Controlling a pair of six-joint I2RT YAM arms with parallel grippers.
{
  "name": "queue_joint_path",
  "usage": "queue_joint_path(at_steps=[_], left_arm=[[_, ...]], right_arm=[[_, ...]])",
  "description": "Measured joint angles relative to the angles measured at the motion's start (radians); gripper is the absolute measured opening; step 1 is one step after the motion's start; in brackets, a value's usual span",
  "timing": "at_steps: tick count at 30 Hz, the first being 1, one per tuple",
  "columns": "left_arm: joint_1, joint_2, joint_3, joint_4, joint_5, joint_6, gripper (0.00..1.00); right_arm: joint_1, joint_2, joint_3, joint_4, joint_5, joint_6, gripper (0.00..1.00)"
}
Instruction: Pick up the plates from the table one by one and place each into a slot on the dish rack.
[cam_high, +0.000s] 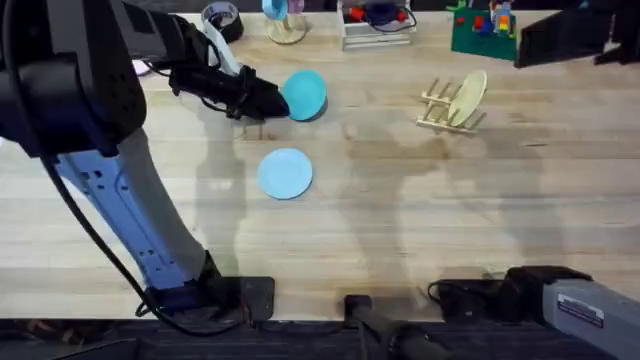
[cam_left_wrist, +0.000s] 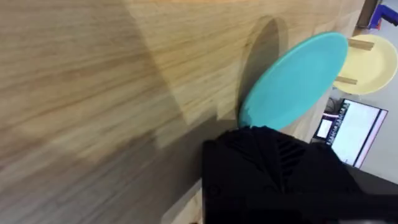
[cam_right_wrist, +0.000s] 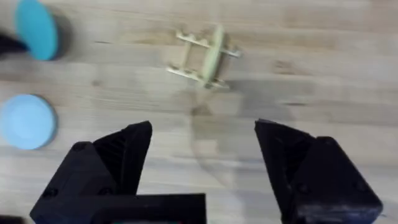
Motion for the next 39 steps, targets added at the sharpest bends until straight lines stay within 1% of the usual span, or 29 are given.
queue_joint_path(at_steps=[4, 7, 13, 18, 23, 31, 39], left_arm=[[0.000, 0.000, 0.000, 0.000, 0.000, 0.000, 0.041], [0.000, 0.000, 0.000, 0.000, 0.000, 0.000, 0.041], [0.000, 0.000, 0.000, 0.000, 0.000, 0.000, 0.041], [0.000, 0.000, 0.000, 0.000, 0.000, 0.000, 0.041], [0.000, 0.000, 0.000, 0.000, 0.000, 0.000, 0.041], [0.000, 0.000, 0.000, 0.000, 0.000, 0.000, 0.041], [0.000, 0.000, 0.000, 0.000, 0.000, 0.000, 0.041]], right_arm=[[0.000, 0.006, 0.002, 0.034, -0.110, 0.000, 0.995], [0.000, 0.043, 0.008, 0.049, -0.188, 0.000, 0.995], [0.010, 0.185, 0.009, 0.120, -0.343, 0.000, 0.995], [0.062, 0.298, 0.009, 0.233, -0.433, 0.001, 0.995], [0.144, 0.397, 0.009, 0.338, -0.466, 0.010, 0.995], [0.267, 0.568, 0.009, 0.488, -0.479, 0.024, 0.993], [0.328, 0.705, 0.009, 0.636, -0.486, 0.087, 0.995]])
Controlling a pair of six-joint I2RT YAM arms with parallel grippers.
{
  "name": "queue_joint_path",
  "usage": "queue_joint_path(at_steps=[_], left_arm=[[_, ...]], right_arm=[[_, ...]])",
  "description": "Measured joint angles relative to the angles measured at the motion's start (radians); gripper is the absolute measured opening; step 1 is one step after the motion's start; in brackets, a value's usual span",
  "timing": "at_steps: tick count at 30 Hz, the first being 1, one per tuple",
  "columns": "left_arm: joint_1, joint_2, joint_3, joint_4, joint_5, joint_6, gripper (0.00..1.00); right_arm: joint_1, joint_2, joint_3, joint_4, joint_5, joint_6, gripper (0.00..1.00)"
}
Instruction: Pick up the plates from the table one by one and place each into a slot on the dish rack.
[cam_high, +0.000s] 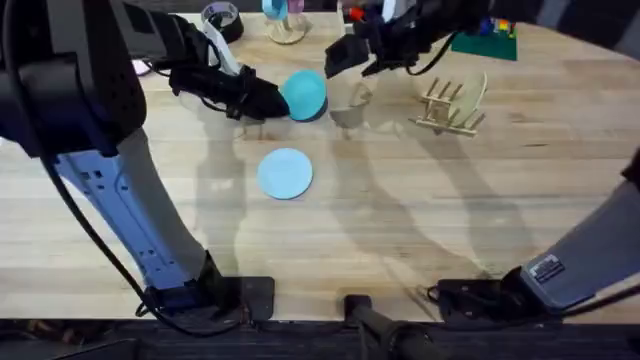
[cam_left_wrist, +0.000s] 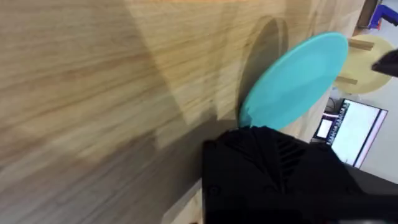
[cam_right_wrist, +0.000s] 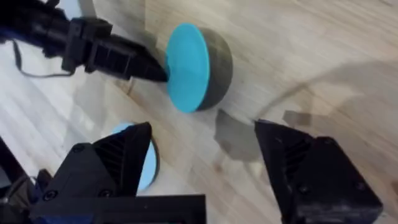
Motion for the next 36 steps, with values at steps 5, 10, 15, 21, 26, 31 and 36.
queue_joint_path(at_steps=[5, 10, 15, 21, 26, 31, 36], left_arm=[[0.000, 0.000, 0.000, 0.000, 0.000, 0.000, 0.041], [0.000, 0.000, 0.000, 0.000, 0.000, 0.000, 0.041], [0.000, 0.000, 0.000, 0.000, 0.000, 0.000, 0.041], [0.000, 0.000, 0.000, 0.000, 0.000, 0.000, 0.040], [0.000, 0.000, 0.000, 0.000, 0.000, 0.000, 0.040], [0.000, 0.000, 0.000, 0.000, 0.000, 0.000, 0.041], [0.000, 0.000, 0.000, 0.000, 0.000, 0.000, 0.041]], right_arm=[[0.023, 0.050, 0.000, 0.085, 0.000, 0.043, 0.993], [0.054, 0.094, 0.000, 0.173, 0.000, 0.095, 0.993], [0.084, 0.147, 0.000, 0.233, 0.000, 0.149, 0.994], [0.112, 0.205, 0.000, 0.283, 0.000, 0.208, 0.995], [0.133, 0.238, 0.000, 0.327, 0.001, 0.247, 0.995], [0.136, 0.241, 0.002, 0.335, 0.001, 0.259, 0.978], [0.139, 0.249, 0.002, 0.338, 0.001, 0.269, 0.795]])
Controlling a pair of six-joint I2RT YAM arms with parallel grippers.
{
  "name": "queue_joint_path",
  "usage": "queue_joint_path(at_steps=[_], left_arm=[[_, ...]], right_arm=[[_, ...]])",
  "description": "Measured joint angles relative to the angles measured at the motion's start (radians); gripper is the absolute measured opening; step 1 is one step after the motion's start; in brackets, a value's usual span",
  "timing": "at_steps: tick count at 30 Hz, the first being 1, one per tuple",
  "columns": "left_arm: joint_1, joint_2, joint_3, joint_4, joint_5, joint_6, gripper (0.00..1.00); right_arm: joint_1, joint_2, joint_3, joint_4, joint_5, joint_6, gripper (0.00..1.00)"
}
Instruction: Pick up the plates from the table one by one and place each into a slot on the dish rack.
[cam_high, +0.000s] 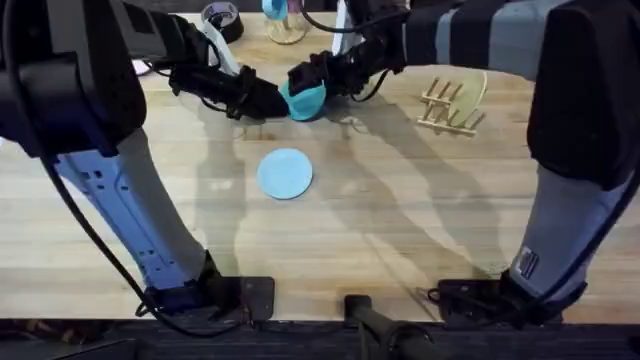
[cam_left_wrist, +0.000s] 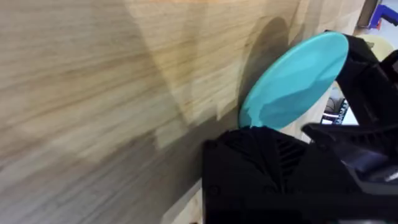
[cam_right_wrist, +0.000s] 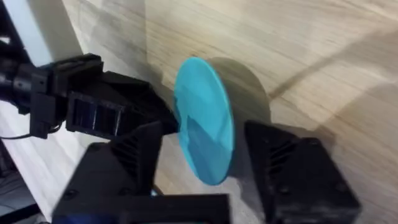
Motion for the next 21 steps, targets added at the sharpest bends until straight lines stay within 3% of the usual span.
queue_joint_path(at_steps=[6, 8, 10, 21], left_arm=[[0.000, 0.000, 0.000, 0.000, 0.000, 0.000, 0.041], [0.000, 0.000, 0.000, 0.000, 0.000, 0.000, 0.041], [0.001, 0.000, 0.000, 0.000, 0.000, 0.000, 0.041], [0.002, 0.000, 0.008, -0.030, -0.009, 0.001, 0.041]], right_arm=[[0.006, 0.008, 0.000, -0.005, -0.001, 0.006, 0.493], [0.006, 0.008, 0.000, -0.004, 0.001, 0.004, 0.313], [0.000, 0.006, 0.001, -0.001, -0.030, 0.014, 0.068], [0.001, 0.002, 0.010, 0.000, -0.058, 0.015, 0.035]])
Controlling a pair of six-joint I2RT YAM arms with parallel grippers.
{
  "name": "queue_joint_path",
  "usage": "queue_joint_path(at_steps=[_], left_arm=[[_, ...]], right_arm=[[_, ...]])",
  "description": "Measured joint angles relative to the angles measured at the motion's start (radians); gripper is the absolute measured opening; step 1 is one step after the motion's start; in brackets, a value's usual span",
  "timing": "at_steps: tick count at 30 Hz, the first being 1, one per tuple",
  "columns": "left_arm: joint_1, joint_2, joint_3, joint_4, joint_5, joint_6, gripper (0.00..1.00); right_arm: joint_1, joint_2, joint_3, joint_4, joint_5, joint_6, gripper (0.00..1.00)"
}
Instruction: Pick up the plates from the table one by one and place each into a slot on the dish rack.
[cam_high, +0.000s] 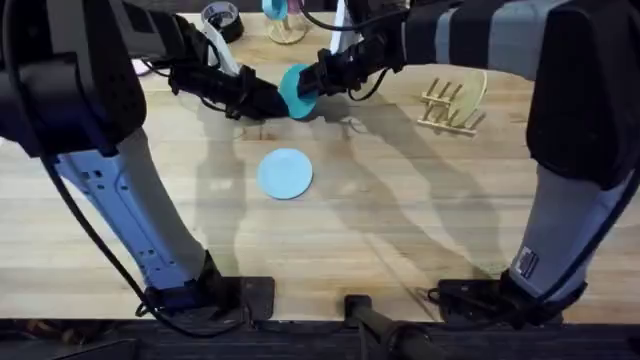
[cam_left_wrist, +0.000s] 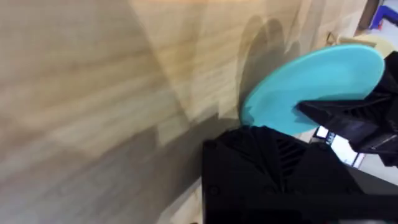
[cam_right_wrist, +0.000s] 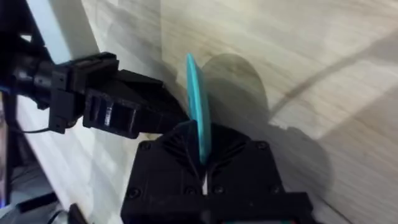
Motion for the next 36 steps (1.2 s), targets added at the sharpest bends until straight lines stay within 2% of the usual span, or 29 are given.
queue_joint_path(at_steps=[8, 14, 19, 24, 36], left_arm=[[-0.002, 0.016, 0.102, -0.243, -0.074, 0.105, 0.041], [-0.002, -0.020, 0.214, -0.338, -0.142, 0.150, 0.041], [-0.002, -0.175, 0.247, -0.385, -0.175, 0.162, 0.041], [-0.002, -0.364, 0.259, -0.443, -0.221, 0.169, 0.041], [-0.002, -0.733, 0.259, -0.607, -0.414, 0.174, 0.041]], right_arm=[[-0.019, 0.006, 0.000, -0.063, -0.092, -0.001, 0.030], [-0.029, -0.034, 0.000, -0.089, -0.100, -0.032, 0.030], [-0.029, -0.151, 0.000, -0.131, -0.100, -0.082, 0.030], [-0.029, -0.288, 0.000, -0.269, -0.055, -0.157, 0.030], [-0.029, -0.593, 0.000, -0.611, 0.244, -0.312, 0.027]])
